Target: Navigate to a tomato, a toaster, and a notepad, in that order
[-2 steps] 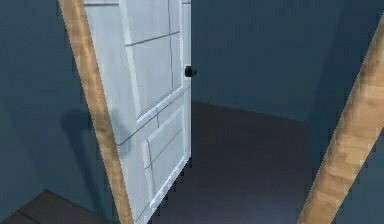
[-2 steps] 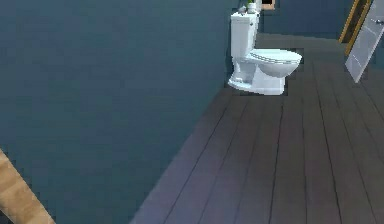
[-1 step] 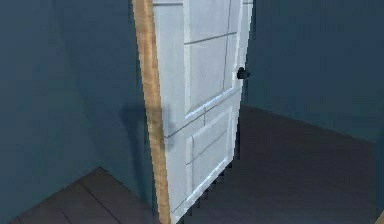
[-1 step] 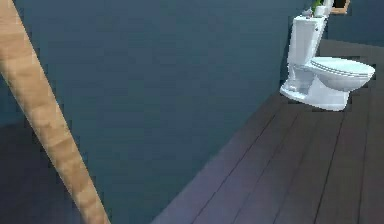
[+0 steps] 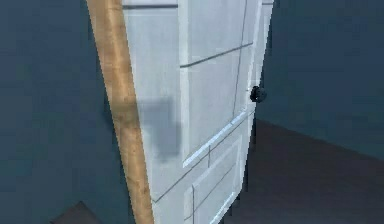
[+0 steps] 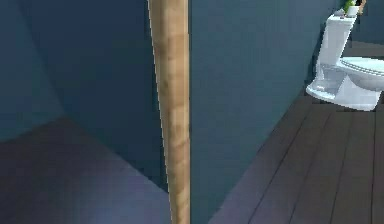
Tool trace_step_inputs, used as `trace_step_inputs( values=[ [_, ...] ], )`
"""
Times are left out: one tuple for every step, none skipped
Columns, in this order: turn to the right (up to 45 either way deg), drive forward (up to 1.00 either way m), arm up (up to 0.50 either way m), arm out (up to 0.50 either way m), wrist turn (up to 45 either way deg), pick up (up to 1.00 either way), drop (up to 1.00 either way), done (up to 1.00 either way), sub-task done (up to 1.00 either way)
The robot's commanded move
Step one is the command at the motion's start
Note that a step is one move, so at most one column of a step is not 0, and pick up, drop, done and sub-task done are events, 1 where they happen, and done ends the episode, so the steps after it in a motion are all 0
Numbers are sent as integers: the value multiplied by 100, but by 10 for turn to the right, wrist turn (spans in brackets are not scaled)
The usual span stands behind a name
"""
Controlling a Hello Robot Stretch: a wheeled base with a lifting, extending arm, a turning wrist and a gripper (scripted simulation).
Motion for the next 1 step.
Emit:
trace_step_inputs(
  values=[
    [330, 0, 0, 0, 0, 0, 0, 0, 0]
  ],
)
